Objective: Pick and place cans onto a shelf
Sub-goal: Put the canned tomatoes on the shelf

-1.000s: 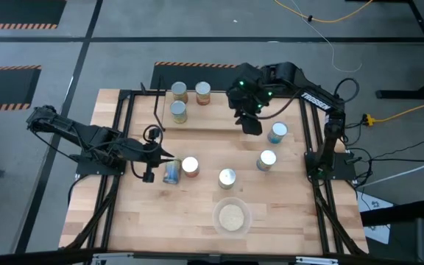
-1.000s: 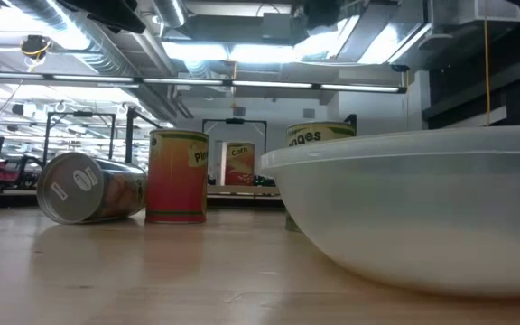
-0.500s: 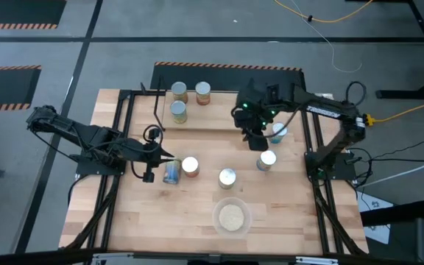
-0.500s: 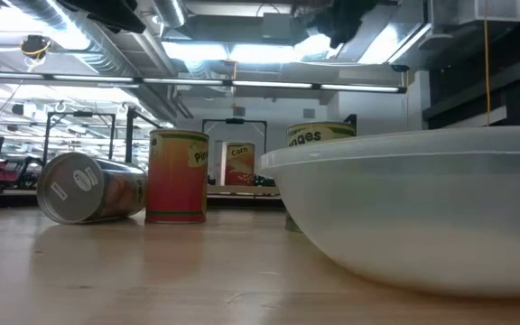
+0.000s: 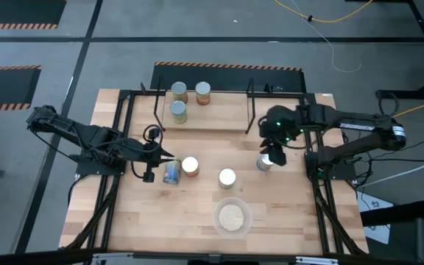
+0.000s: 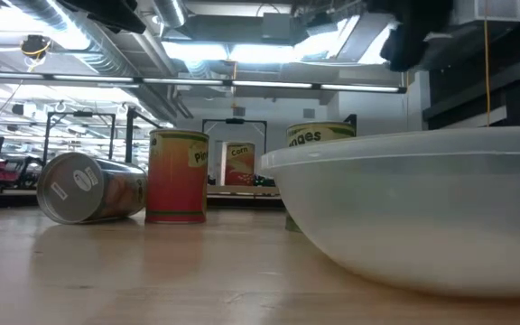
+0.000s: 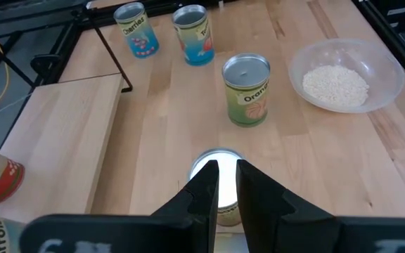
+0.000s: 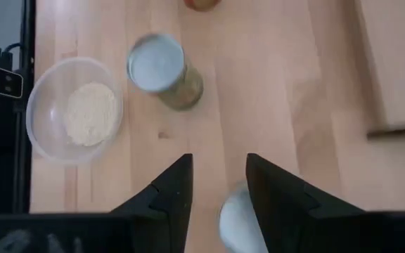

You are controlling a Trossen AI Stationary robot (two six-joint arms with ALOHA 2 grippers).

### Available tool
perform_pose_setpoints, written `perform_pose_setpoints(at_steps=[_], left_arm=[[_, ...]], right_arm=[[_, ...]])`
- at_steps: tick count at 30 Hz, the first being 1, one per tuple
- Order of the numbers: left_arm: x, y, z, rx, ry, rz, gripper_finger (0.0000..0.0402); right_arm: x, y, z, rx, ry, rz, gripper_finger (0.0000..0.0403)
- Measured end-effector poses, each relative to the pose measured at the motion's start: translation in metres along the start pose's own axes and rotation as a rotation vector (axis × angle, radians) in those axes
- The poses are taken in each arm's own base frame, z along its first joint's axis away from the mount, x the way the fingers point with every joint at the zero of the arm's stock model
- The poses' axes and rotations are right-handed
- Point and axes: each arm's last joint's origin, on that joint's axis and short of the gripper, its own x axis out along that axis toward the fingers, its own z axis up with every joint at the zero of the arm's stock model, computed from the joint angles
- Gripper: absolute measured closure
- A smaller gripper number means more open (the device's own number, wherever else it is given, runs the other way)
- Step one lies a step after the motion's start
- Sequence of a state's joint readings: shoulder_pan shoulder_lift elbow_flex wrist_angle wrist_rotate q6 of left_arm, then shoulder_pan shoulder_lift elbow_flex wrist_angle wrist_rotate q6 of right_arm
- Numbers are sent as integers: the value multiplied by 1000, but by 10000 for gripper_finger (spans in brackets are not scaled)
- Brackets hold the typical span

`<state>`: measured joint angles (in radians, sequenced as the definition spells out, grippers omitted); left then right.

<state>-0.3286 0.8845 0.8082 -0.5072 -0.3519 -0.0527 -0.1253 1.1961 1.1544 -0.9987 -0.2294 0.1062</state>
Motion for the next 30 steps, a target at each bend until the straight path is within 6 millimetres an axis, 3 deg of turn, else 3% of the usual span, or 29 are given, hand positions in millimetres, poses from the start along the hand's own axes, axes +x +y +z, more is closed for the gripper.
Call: perform_pose_setpoints(at_steps=[7, 15, 22, 30], left_arm=[[0, 0, 0, -1, -3, 4, 358], [0, 0, 0, -1, -3, 4, 358], [0, 0, 0, -1, -3, 4, 358], [0, 0, 0, -1, -3, 4, 358]], right_arm=[[11, -9, -41, 162, 36, -72, 264], [33, -19, -68, 306, 109, -175, 264], [47, -24, -81, 313, 154, -186, 264], [49, -25, -80, 310, 137, -182, 264]])
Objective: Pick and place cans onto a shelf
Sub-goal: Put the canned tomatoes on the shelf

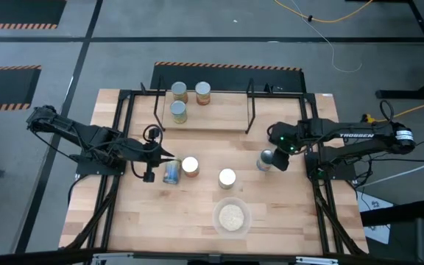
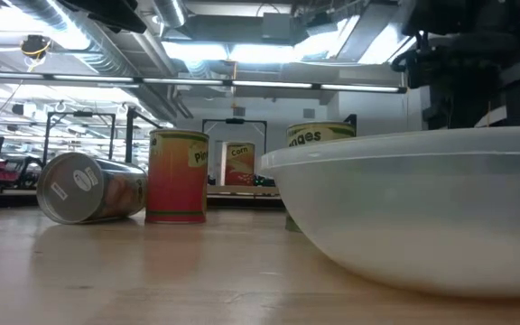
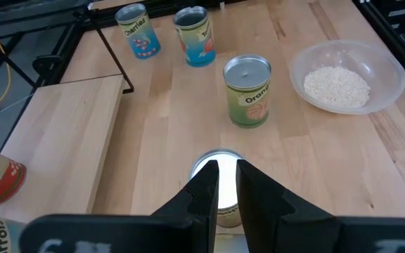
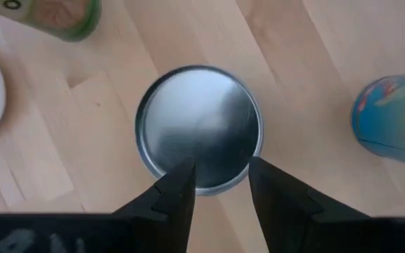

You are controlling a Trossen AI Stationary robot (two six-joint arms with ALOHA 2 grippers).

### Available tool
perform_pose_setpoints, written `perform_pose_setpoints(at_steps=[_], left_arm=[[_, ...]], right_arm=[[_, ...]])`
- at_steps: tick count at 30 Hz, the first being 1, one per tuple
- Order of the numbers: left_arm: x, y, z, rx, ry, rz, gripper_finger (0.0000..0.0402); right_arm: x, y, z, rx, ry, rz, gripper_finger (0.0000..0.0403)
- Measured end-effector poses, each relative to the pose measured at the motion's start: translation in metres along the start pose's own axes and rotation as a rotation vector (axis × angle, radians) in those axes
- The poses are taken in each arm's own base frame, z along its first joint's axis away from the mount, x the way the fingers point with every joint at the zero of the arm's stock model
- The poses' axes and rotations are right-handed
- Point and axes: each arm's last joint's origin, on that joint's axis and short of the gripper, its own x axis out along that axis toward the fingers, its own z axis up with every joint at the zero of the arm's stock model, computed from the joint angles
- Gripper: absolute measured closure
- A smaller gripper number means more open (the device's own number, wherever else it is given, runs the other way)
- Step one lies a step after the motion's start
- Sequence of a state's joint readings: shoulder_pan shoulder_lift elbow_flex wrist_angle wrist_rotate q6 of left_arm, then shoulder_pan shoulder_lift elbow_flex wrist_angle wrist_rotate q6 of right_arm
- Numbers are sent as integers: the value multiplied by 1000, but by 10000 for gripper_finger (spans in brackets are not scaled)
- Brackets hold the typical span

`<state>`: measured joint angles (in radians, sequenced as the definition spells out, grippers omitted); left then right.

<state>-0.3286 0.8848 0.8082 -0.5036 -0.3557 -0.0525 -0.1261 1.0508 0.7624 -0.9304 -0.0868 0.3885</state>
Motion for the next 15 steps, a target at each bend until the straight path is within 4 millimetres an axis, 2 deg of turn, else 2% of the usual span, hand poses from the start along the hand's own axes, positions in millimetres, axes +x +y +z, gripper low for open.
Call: perform_pose_setpoints(at_steps=[8, 15], left_arm=[[0, 0, 0, 0, 0, 0, 358], [0, 0, 0, 0, 0, -1, 358]], right_arm=[[0, -3, 1, -1, -43, -105, 264], [0, -3, 1, 1, -44, -110, 264]])
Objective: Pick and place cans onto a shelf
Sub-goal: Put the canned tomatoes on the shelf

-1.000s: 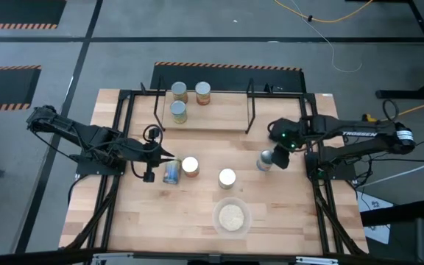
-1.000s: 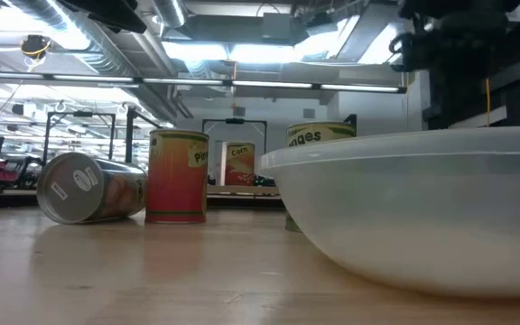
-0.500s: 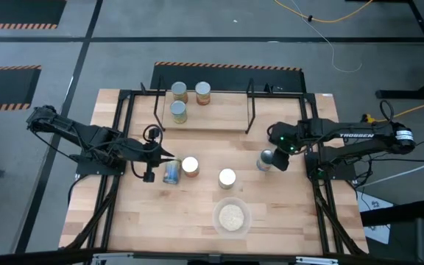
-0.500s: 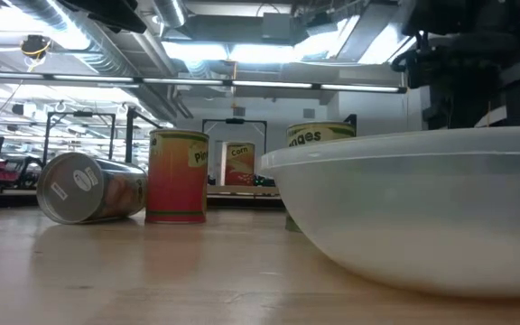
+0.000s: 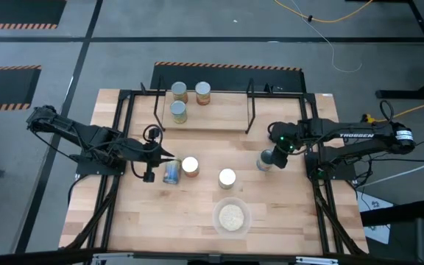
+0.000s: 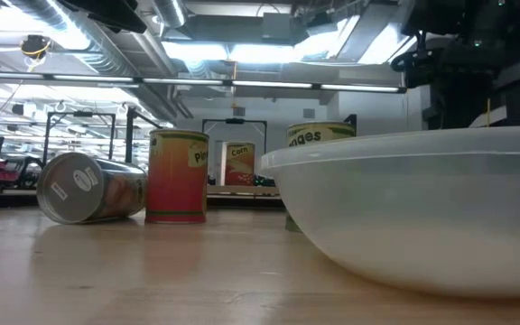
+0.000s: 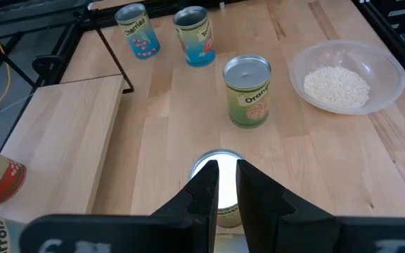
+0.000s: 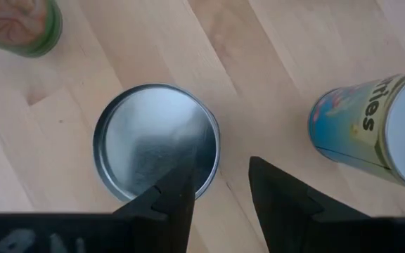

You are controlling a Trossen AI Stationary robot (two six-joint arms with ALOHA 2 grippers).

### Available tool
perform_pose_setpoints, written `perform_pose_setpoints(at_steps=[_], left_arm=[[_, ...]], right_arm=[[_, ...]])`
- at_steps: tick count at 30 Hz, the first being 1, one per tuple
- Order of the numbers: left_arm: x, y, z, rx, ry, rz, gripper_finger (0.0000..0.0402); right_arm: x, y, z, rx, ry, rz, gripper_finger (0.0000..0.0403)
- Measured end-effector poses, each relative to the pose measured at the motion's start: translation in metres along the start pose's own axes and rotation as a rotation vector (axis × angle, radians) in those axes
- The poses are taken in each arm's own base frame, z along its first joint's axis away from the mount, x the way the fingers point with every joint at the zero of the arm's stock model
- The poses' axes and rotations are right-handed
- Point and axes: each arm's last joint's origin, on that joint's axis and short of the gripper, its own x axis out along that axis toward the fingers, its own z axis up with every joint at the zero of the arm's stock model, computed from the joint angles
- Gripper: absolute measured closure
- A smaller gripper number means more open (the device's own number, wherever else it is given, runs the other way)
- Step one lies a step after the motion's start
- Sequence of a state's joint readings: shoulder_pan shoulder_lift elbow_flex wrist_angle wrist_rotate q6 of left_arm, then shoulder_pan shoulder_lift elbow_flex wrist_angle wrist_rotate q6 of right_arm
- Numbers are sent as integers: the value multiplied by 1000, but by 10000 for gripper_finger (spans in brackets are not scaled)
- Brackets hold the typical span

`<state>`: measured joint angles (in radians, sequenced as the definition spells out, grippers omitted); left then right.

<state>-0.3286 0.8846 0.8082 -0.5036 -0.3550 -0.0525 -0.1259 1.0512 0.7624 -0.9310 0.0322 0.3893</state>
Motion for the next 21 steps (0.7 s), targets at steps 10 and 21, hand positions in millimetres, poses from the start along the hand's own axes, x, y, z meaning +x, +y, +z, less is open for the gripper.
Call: perform_pose_setpoints(at_steps=[10, 21], left_arm=[[0, 0, 0, 0, 0, 0, 358], [0, 0, 0, -1, -2, 3, 358]], right_arm=[[8, 1, 2, -3, 42, -18, 264], [14, 3, 5, -7, 67, -25, 296]])
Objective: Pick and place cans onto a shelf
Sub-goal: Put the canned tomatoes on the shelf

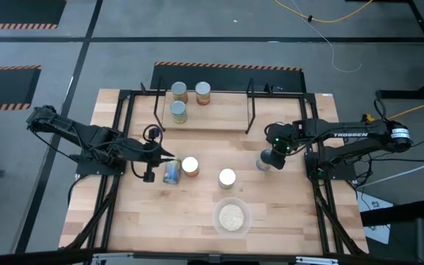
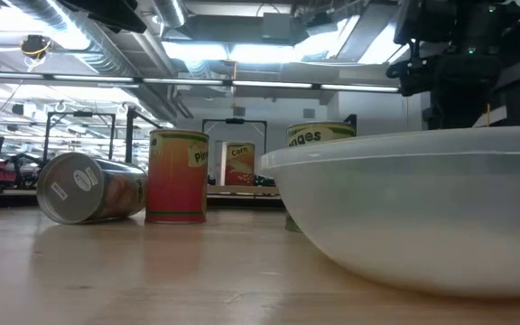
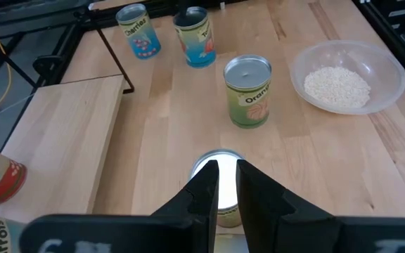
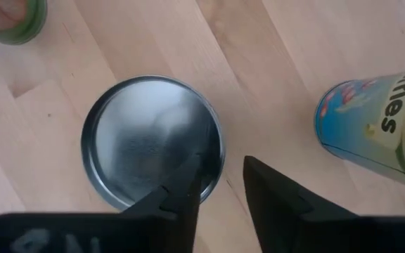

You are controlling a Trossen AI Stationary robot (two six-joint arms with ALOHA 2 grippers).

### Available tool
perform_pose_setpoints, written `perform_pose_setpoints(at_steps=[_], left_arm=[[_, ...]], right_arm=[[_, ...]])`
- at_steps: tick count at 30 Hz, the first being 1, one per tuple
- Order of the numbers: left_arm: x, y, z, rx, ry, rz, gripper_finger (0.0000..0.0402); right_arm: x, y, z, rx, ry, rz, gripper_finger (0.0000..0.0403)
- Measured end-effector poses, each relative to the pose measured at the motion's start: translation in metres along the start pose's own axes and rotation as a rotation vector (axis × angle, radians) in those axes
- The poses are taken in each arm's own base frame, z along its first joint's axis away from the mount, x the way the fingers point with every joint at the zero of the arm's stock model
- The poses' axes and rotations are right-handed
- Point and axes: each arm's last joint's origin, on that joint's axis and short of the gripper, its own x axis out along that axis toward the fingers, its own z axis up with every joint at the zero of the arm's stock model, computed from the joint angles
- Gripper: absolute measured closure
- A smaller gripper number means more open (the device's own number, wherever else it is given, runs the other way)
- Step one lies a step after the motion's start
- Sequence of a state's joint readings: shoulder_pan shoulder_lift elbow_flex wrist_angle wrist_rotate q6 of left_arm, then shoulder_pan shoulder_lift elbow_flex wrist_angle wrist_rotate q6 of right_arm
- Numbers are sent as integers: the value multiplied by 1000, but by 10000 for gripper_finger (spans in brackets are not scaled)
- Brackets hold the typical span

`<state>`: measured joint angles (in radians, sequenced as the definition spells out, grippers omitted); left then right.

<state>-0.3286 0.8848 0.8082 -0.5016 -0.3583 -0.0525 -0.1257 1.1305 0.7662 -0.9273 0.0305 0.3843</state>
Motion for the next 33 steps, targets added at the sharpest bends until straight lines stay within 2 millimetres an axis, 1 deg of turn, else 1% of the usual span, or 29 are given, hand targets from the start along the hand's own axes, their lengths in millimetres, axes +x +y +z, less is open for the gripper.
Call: perform_pose_setpoints(at_steps=[7, 10, 14, 22, 27, 30, 33], left_arm=[[0, 1, 4, 5, -36, 25, 358], [9, -3, 4, 44, -101, 26, 358], [21, -7, -8, 79, -187, 24, 358], [44, -8, -47, 48, -268, 56, 358], [52, -4, -67, 27, -275, 80, 358], [54, -2, -75, 10, -302, 95, 358], [57, 0, -85, 1, -293, 106, 358]], right_arm=[[0, 1, 3, -7, -27, 6, 366], [1, 2, 5, -26, -51, 12, 393], [1, 2, 6, -23, -65, 16, 393], [-1, 4, 10, -19, -90, 29, 399], [-16, 7, 19, -17, -135, 50, 400], [-31, 10, 28, -15, -184, 72, 400], [-49, 14, 38, -15, -240, 94, 401]])
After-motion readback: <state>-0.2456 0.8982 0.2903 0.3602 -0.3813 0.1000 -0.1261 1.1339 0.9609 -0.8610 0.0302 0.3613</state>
